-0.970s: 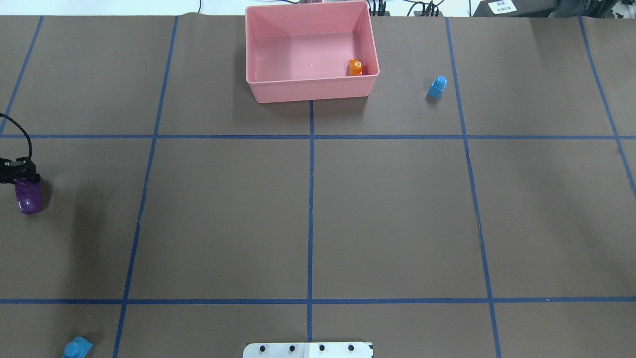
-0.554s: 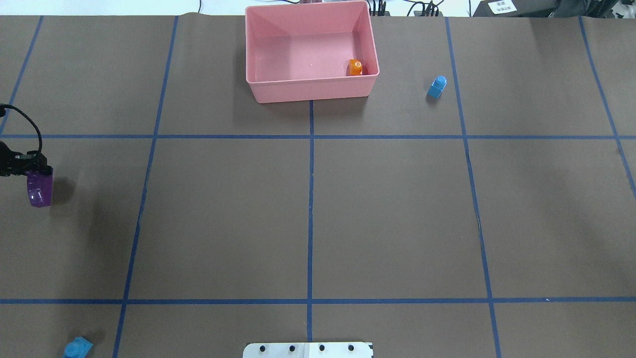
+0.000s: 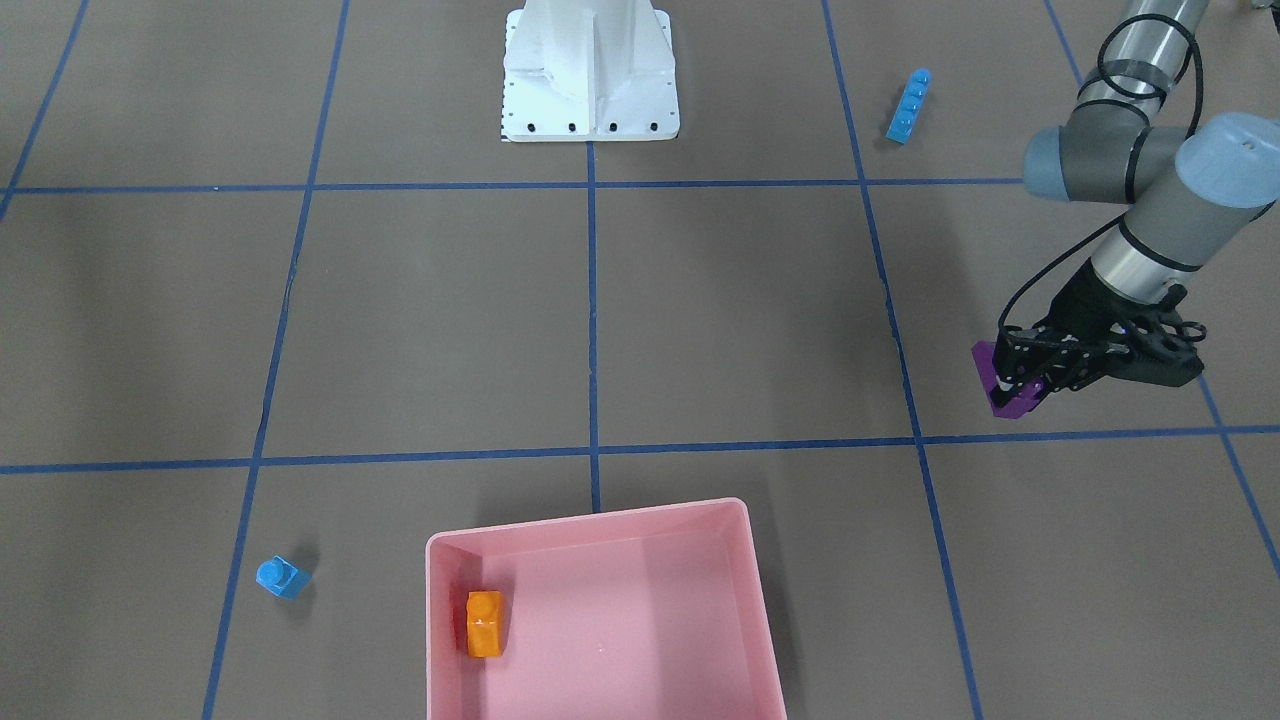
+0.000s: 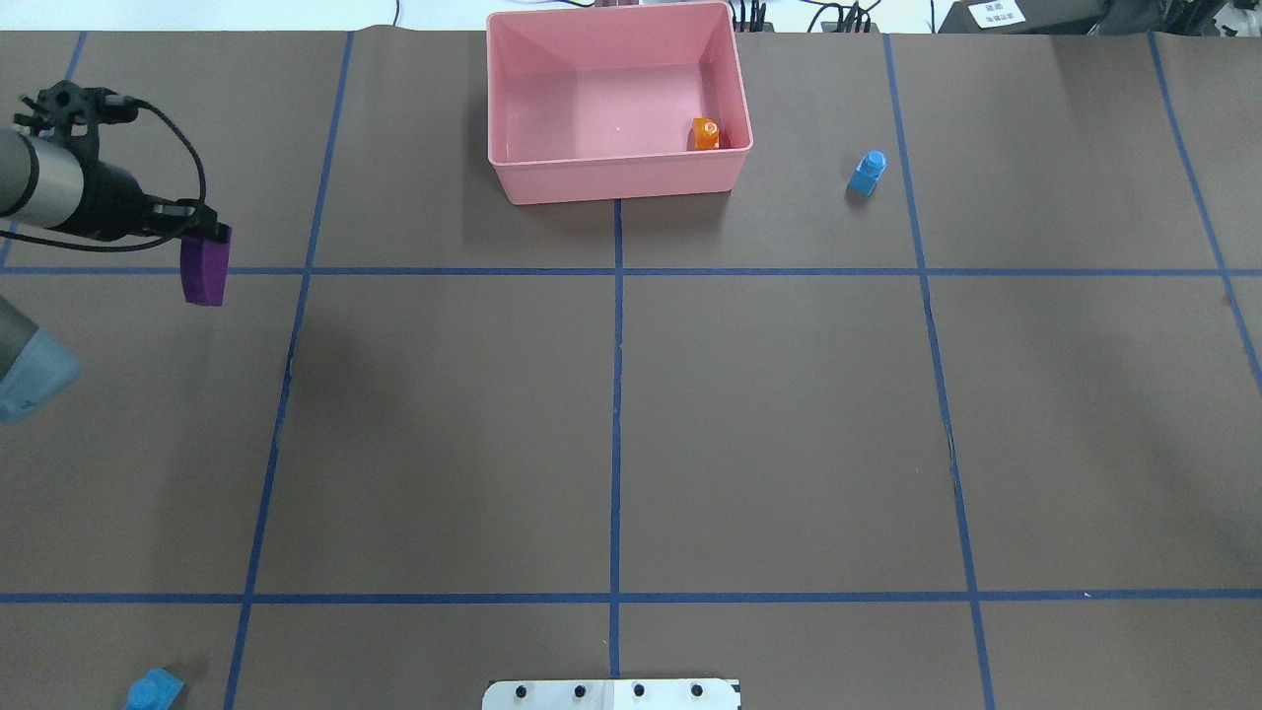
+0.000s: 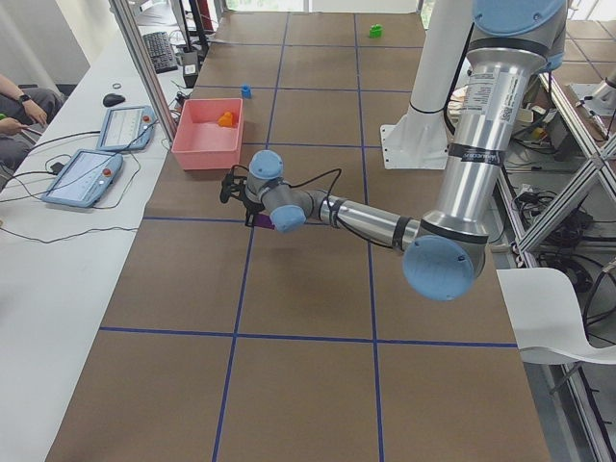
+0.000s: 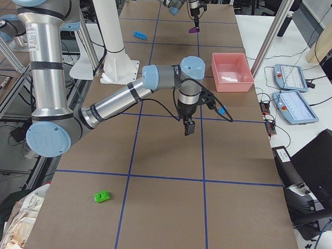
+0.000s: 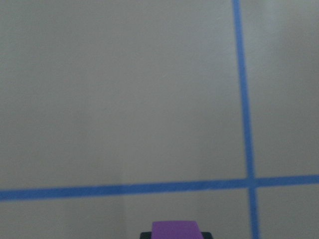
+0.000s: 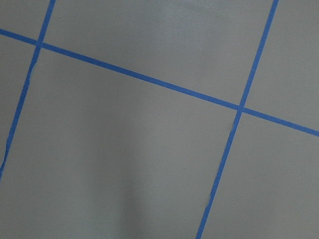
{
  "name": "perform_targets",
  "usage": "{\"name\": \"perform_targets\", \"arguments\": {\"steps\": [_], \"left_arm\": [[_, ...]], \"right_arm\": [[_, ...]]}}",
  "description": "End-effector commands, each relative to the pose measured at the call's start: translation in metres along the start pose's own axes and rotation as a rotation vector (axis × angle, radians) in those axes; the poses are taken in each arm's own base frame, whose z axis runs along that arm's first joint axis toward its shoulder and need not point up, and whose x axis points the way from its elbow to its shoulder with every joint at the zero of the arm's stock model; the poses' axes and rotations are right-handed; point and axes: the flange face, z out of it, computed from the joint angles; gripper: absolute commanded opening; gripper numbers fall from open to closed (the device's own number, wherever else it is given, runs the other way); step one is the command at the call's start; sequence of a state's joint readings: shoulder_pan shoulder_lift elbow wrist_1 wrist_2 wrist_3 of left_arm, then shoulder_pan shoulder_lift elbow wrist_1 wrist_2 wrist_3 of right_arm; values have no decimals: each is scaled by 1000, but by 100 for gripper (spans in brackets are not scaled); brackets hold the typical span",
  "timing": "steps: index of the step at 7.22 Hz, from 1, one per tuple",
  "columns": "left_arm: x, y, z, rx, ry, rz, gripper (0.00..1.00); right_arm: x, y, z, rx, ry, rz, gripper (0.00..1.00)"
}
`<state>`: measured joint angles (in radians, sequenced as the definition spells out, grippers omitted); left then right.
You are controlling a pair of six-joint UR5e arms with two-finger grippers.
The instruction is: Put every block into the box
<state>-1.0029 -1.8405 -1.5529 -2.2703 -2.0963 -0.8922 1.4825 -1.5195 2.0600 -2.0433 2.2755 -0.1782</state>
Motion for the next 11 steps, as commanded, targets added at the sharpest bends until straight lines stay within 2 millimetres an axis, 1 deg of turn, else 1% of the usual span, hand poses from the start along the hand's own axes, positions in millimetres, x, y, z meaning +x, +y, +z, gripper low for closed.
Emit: {"name": "perform_targets", "arguments": {"steps": [1,2,3,4,5,6,7,8,9,10,11], "left_arm": [[118,-88,-2,-5,-5,-4,0],[174,-129,4,-33,-30,-23,0],[224,-157,27,-62,-36,-22,0],[270,-171,53,-71,-65,-20,0],[303,-195,70,-39,-129,-22,0],[326,-214,80,-47,-166,-34,0],[331,-218,84,-49,-177,-87,0],[336,-211,90,-57,-181,-137,0],[335,-206,96,-66,-186,-150,57],[338,-197,105,-81,-189,-144,100],[339,-192,109,-87,-189,-138,100]], "right_arm": [[0,-2,0,-1,0,0,99],[1,-1,1,-3,-1,2,99],[2,-1,2,-6,0,6,99],[2,-1,3,-5,-2,4,99],[2,-1,3,-5,-2,6,99],[2,-2,3,-6,-2,7,99],[3,-2,4,-8,-2,8,99],[4,-2,5,-11,-3,11,99],[5,-2,6,-12,-2,10,99],[5,-3,6,-12,-2,10,99],[6,-3,7,-14,-2,11,99]]}}
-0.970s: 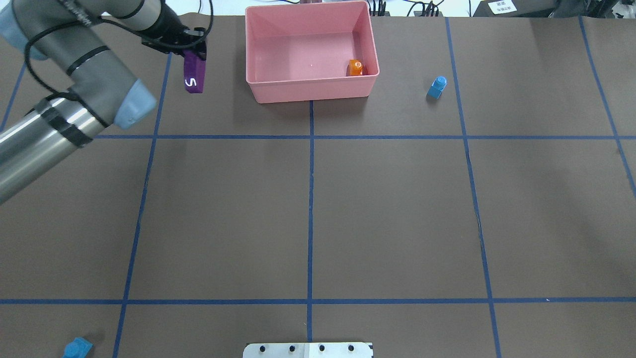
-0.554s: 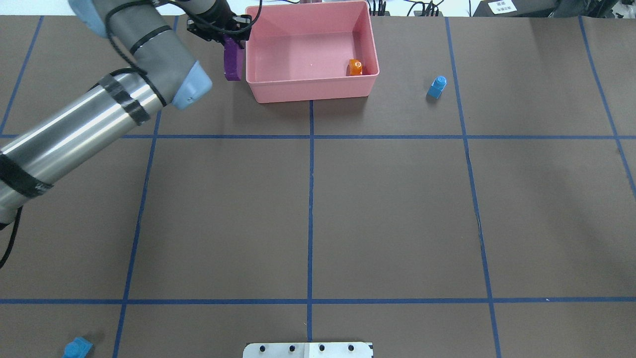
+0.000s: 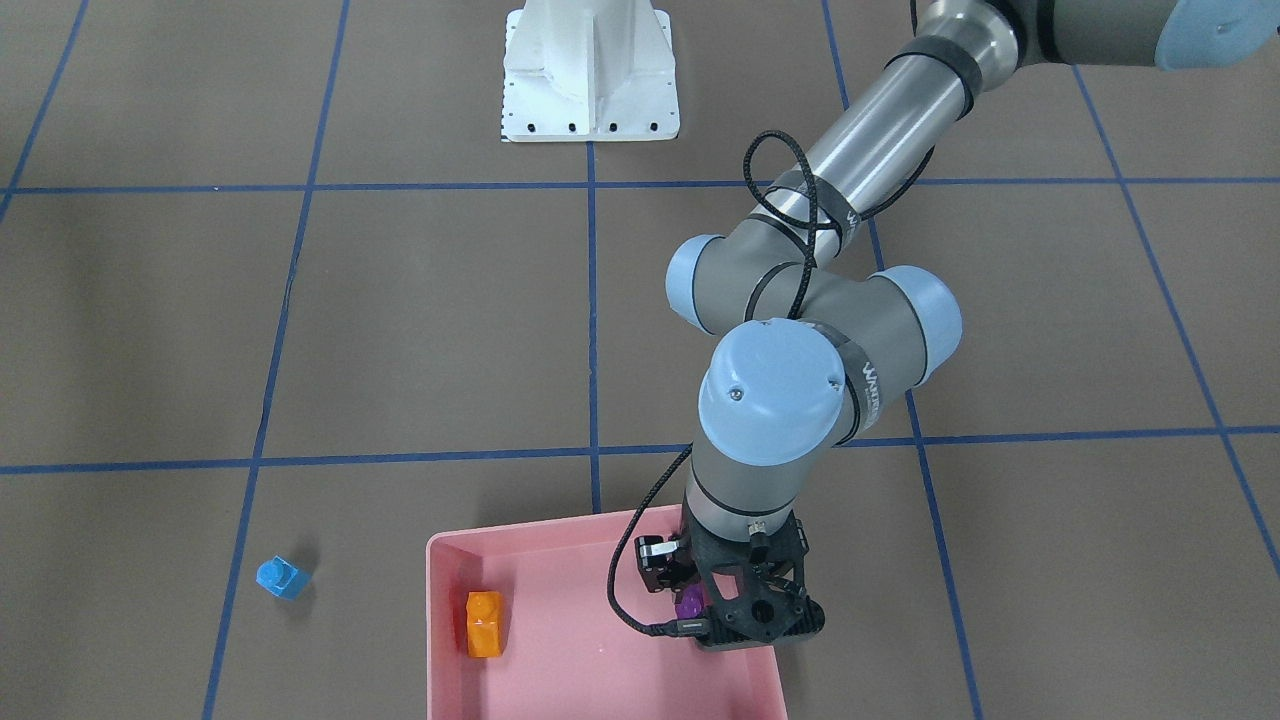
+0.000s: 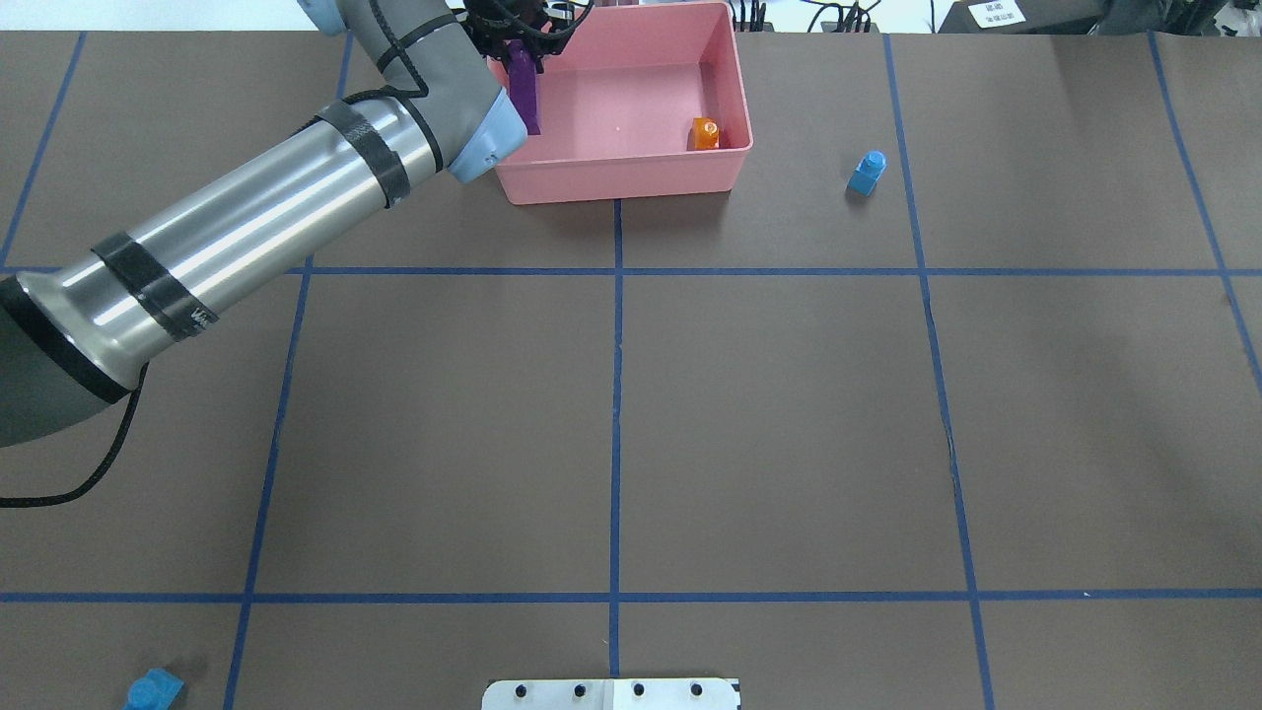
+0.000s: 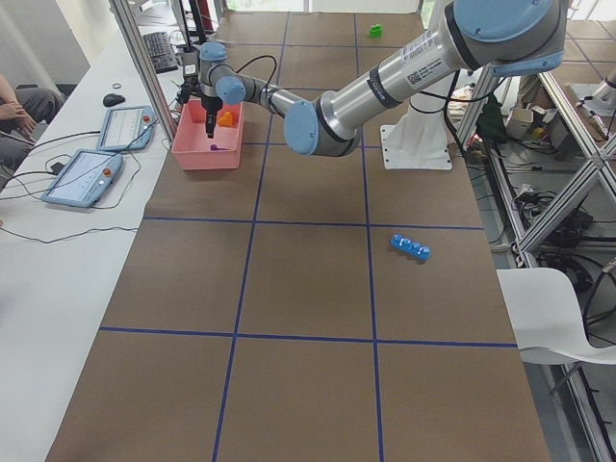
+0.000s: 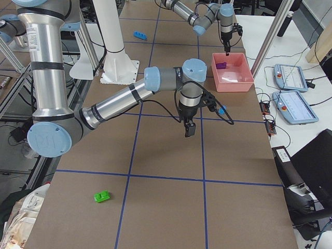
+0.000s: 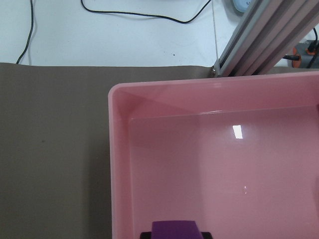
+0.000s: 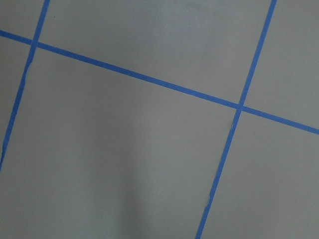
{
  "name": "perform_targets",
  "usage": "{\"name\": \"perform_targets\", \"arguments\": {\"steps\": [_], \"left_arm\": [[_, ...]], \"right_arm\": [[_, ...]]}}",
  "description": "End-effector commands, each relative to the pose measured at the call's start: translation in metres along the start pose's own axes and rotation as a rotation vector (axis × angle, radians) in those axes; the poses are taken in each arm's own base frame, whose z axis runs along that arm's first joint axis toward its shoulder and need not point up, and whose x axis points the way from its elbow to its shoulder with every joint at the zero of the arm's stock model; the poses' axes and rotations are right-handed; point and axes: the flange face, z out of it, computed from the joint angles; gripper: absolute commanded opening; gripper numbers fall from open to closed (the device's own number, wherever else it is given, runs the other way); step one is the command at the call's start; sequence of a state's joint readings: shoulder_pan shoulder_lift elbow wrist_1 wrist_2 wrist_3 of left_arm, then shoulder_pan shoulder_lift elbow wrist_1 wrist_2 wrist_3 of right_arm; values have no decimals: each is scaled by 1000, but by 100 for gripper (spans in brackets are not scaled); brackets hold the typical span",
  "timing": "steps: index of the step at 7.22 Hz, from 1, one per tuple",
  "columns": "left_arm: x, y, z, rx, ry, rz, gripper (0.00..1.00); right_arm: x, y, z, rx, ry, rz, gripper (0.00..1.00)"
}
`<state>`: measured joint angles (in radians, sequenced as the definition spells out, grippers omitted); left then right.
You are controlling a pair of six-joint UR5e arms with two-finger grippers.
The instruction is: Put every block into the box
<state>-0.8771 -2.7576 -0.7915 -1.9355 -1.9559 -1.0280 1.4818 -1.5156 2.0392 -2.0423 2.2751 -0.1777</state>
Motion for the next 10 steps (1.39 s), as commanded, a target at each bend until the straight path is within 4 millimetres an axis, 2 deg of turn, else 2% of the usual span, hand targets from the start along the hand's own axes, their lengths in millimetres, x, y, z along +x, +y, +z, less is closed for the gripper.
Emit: {"name": "perform_targets", "arguments": {"steps": [1,2,4,6,7,8,9,10], "left_arm": [[3,8,3,-17,10,10,100],[-6,16,1,-26,25,15,100],[-60,56,-10,-80,66,51,100],[-111,96,-30,-105,36,96,100],[-147,130,-51,-123,59,180,100],[-184,158,-78,-138,57,221,100],[-222,191,-99,-136,51,273,100],[-265,229,-124,-135,62,362,100]], "right_arm": [[-1,-5,-1,2,1,-1,99],[1,-21,0,2,-12,11,99],[-6,-52,3,-2,-60,31,99],[-46,-83,18,10,-69,62,99],[-69,-102,44,26,-76,81,99],[-76,-119,70,50,-87,84,99],[-84,-137,86,63,-98,98,99],[-97,-166,91,59,-105,141,99]]}}
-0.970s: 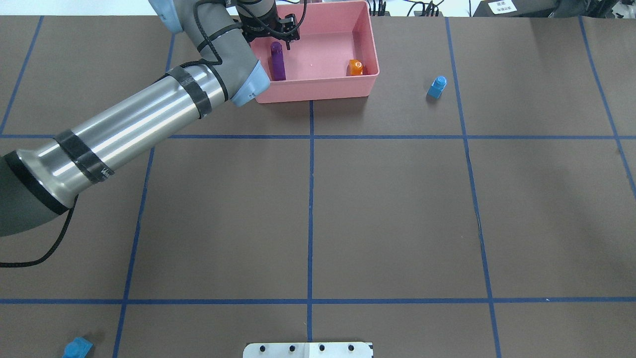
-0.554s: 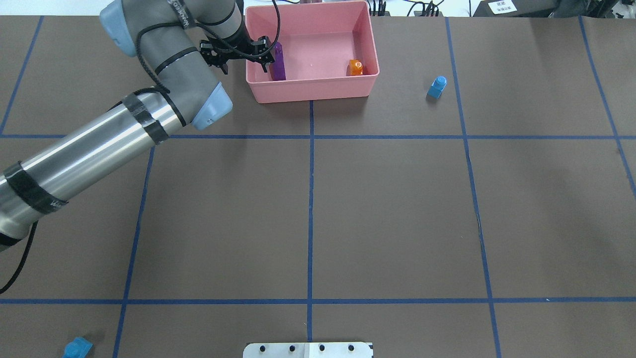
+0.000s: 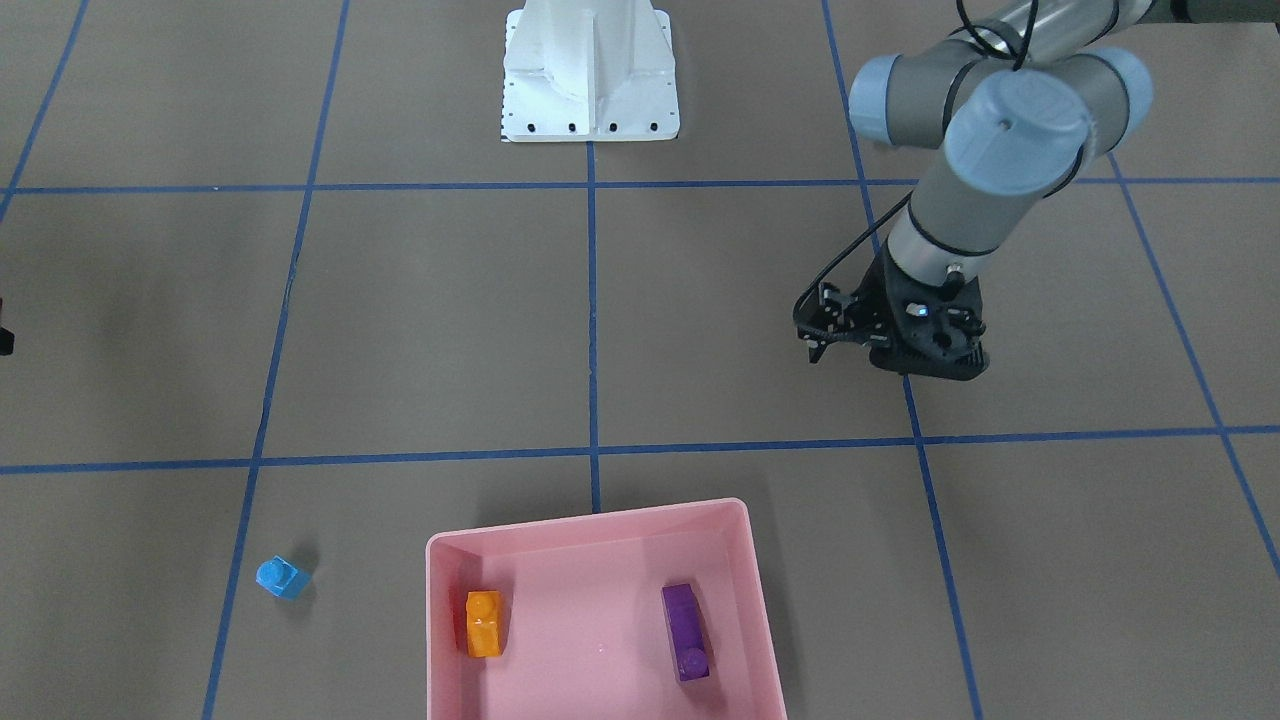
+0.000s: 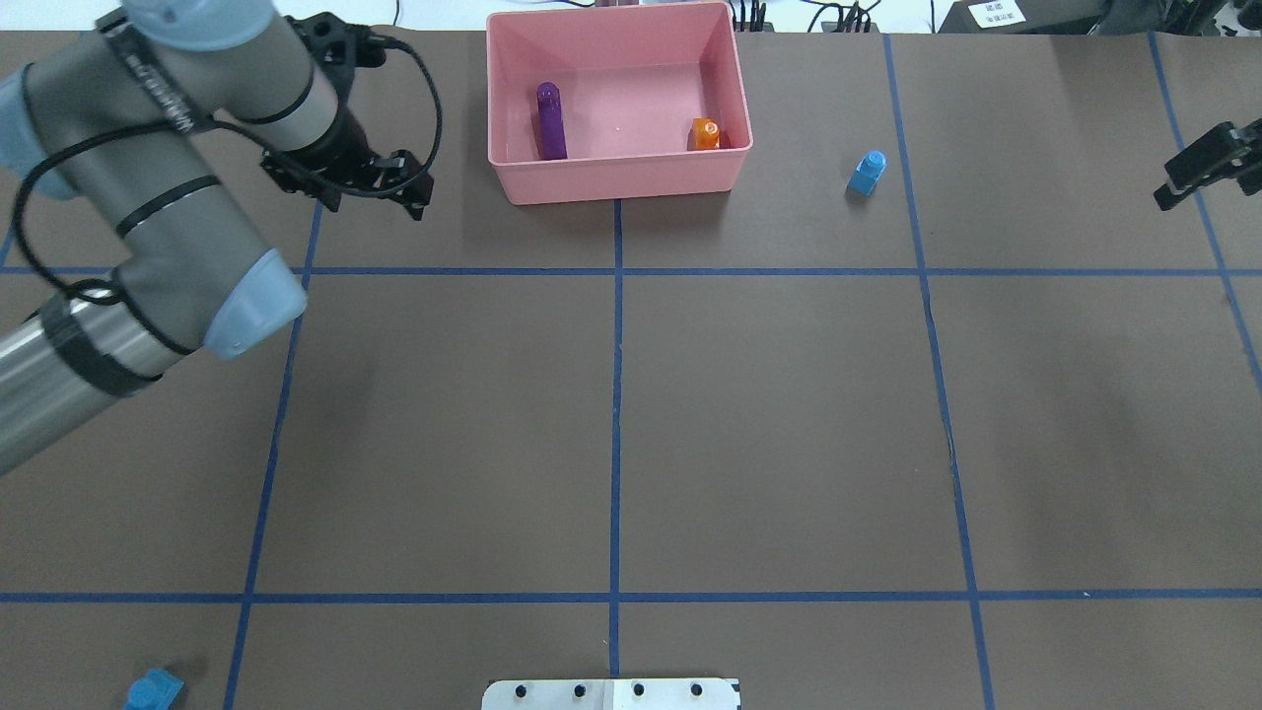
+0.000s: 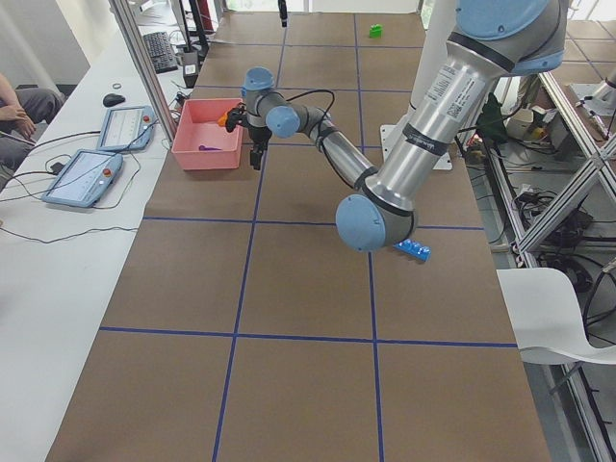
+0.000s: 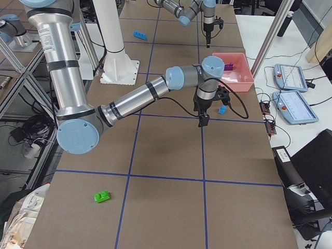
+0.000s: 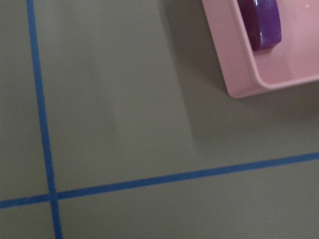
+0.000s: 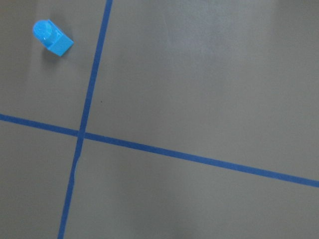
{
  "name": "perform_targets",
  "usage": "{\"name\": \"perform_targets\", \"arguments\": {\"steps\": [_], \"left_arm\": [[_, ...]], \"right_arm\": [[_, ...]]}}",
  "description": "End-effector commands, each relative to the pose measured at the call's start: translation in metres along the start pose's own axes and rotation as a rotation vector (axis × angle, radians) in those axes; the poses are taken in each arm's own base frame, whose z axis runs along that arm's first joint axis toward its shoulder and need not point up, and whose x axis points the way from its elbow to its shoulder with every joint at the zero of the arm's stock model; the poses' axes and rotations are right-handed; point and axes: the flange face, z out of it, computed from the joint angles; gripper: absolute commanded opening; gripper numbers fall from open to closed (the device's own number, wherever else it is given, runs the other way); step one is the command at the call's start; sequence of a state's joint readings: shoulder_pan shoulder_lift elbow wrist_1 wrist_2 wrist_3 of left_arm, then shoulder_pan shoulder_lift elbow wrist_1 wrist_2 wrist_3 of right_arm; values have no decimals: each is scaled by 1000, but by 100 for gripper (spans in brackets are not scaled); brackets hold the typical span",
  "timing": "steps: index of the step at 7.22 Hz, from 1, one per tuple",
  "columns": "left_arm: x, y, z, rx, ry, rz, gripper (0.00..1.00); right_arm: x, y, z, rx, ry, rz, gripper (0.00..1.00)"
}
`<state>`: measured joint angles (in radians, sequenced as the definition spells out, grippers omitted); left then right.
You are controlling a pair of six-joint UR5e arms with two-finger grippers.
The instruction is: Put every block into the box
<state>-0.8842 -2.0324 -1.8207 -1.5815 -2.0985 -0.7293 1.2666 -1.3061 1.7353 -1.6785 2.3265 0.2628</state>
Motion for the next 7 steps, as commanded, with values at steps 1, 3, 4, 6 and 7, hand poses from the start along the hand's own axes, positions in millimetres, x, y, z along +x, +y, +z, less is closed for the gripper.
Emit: {"name": "perform_targets", "arguments": {"steps": [1,3,4,6,7], "left_arm": [[-77,104,-40,-25,-27,185,100],[-120,139,-59,-45,-36,237,100],[-124,139,-60,-48,-36,230,100],[-125,138,-58,-50,-36,226,100],[-124,138,-58,-51,-36,224,100]], "right_arm": [[-41,-41,32,-12,2,142,99],[-94,-62,63,7,72,288,99],[-114,-64,96,60,84,338,99],[-155,-106,148,101,77,423,99],[-173,-126,154,118,103,439,99]]}}
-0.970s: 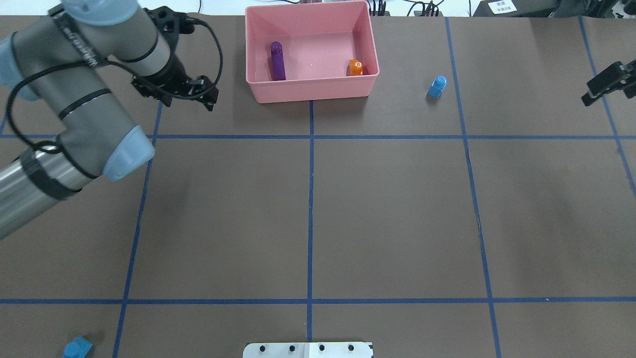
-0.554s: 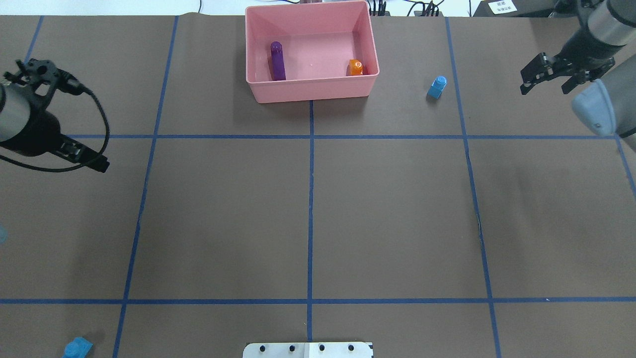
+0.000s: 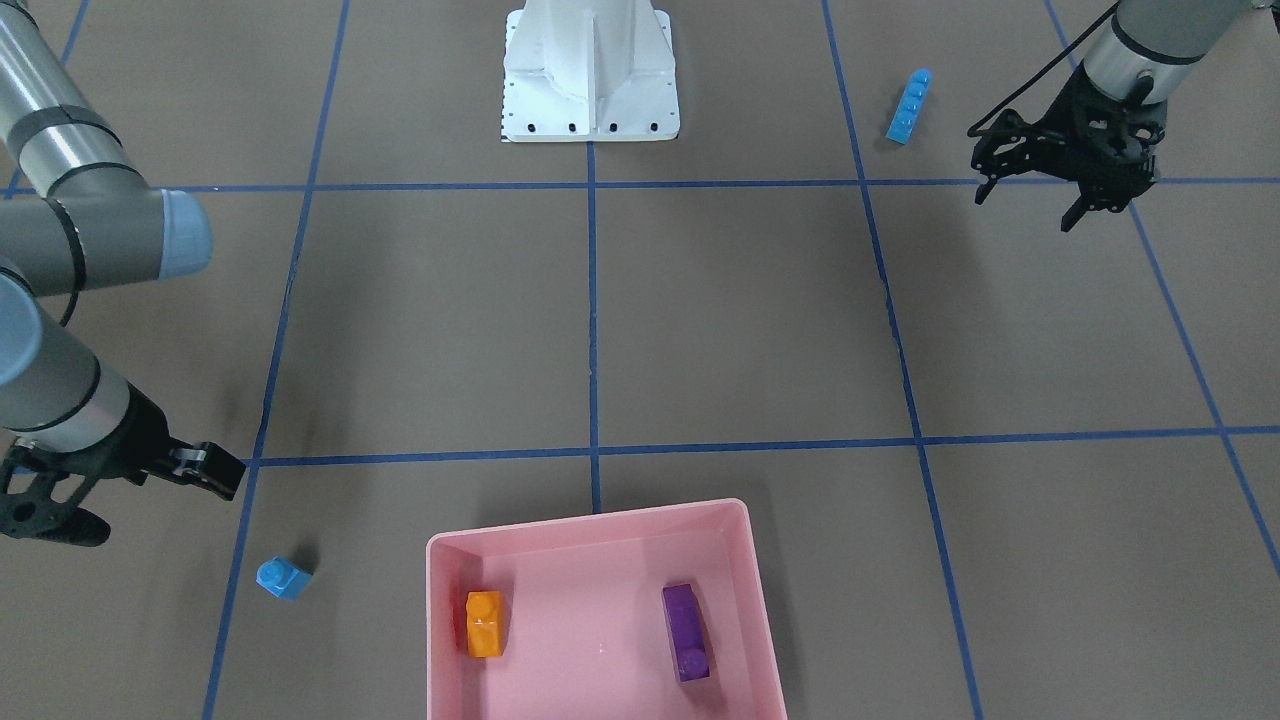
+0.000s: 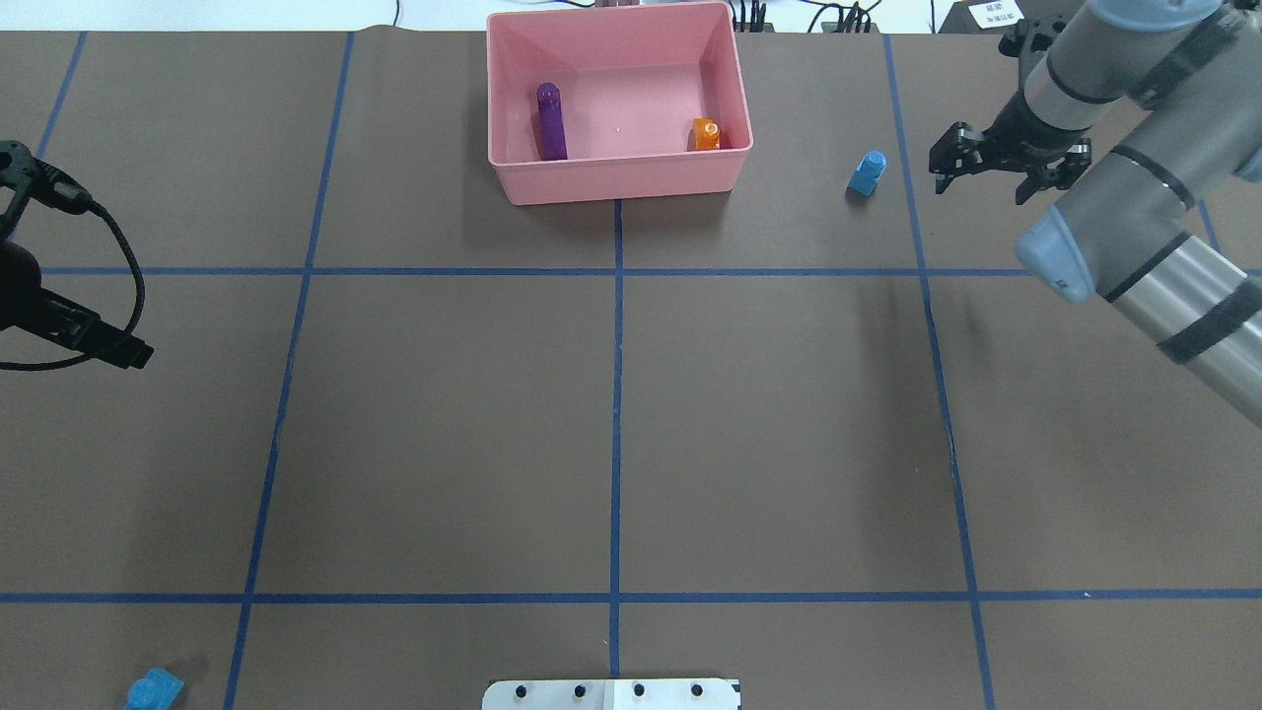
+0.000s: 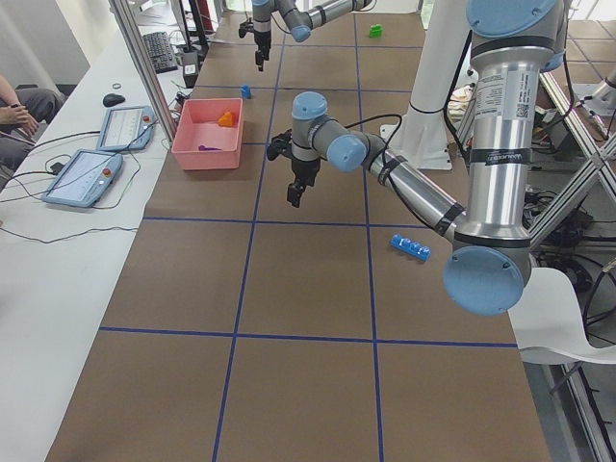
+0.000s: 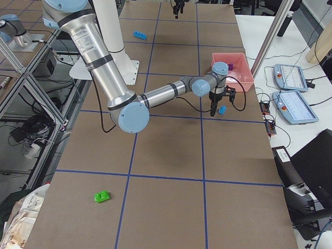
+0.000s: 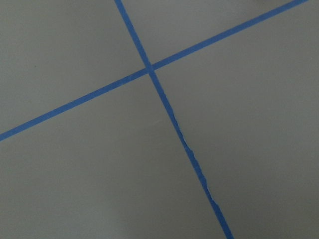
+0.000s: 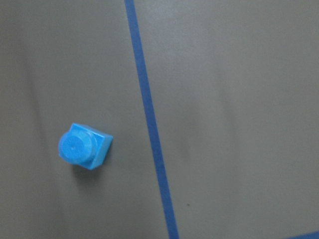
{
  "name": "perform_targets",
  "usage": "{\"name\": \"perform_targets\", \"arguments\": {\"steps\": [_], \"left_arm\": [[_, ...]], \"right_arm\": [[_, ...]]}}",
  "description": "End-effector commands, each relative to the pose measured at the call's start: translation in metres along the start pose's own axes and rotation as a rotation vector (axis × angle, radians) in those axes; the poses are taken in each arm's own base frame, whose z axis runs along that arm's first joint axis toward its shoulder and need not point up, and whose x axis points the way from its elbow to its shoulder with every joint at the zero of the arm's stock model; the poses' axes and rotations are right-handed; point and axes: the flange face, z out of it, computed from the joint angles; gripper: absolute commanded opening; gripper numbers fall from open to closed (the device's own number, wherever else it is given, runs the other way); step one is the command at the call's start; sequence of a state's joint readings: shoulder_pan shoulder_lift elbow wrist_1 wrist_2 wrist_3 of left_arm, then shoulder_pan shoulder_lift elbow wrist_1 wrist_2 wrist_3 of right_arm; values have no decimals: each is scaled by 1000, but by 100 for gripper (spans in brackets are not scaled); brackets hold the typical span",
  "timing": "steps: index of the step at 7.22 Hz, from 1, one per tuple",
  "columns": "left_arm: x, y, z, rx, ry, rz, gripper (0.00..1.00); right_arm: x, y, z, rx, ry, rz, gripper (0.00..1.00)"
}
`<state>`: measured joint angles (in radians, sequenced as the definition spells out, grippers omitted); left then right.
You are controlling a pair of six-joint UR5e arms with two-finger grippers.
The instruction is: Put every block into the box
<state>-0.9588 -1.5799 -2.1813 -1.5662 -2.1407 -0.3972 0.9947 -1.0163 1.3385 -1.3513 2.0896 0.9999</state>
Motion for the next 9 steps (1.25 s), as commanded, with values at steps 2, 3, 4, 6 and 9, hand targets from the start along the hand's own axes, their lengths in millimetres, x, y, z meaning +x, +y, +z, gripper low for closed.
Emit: {"name": "perform_targets", "arguments": {"steps": [2,3,4,6,9], "left_arm": [[0,-2,3,-4,0,-4,100],[0,-3,3,-3,-1,-5,100],[0,-3,4,-4,0,-7,100],[0,-5,5,-5,0,-11,100],[1,-6,4,-1,1,-10,100]], "right_arm": [[-62,-13,23,57,37,112,98],[-87,-16,22,60,34,140,98],[-94,-17,35,78,19,145,98],[-82,-19,61,107,21,149,98],[-80,-10,67,100,28,143,38]]}}
